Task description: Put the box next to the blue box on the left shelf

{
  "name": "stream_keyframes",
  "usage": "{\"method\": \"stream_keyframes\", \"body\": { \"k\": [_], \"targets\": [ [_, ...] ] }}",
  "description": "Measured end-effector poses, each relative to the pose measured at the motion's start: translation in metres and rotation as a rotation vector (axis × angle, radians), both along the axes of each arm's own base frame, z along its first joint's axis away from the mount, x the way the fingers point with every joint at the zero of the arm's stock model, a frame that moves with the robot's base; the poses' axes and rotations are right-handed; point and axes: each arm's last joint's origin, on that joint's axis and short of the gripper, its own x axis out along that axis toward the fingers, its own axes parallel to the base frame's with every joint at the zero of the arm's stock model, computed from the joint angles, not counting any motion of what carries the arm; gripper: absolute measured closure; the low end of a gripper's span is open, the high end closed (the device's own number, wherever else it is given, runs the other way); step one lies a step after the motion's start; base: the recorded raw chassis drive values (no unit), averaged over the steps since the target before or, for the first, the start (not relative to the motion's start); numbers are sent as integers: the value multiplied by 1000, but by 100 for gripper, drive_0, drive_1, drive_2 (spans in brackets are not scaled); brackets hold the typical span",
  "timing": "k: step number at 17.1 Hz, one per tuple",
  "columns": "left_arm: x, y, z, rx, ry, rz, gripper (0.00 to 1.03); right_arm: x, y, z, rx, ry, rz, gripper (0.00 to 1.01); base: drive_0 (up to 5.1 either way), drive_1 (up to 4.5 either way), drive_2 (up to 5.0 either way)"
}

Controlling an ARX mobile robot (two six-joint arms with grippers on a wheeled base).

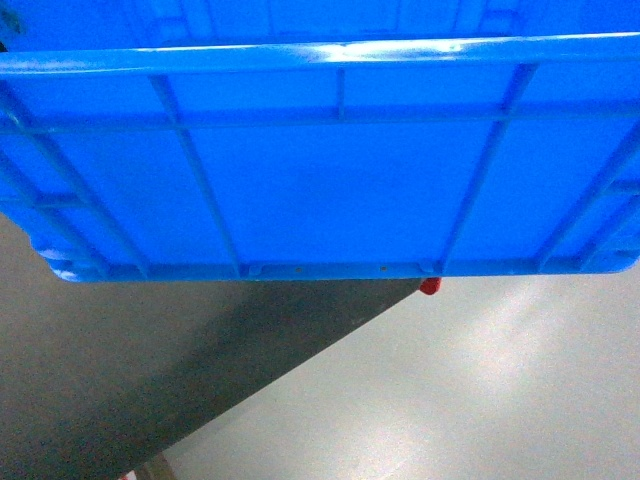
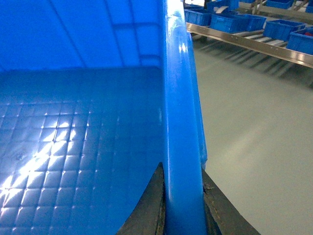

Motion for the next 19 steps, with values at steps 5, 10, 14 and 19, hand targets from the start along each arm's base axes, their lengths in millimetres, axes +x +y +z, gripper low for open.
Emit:
{"method": "stream_keyframes", "body": {
  "k": [5,10,14,19],
  "targets": [
    [0,0,0,0,-1,0,93,0,0,0,0,-1,0,92,-154,-154,-154],
    [0,0,0,0,0,0,93,0,0,0,0,0,0,92,-176,-176,-176],
    [0,0,0,0,0,0,93,0,0,0,0,0,0,92,-160,-160,-160],
    [0,0,0,0,0,0,93,0,0,0,0,0,0,92,-155,-155,-155]
  ]
}}
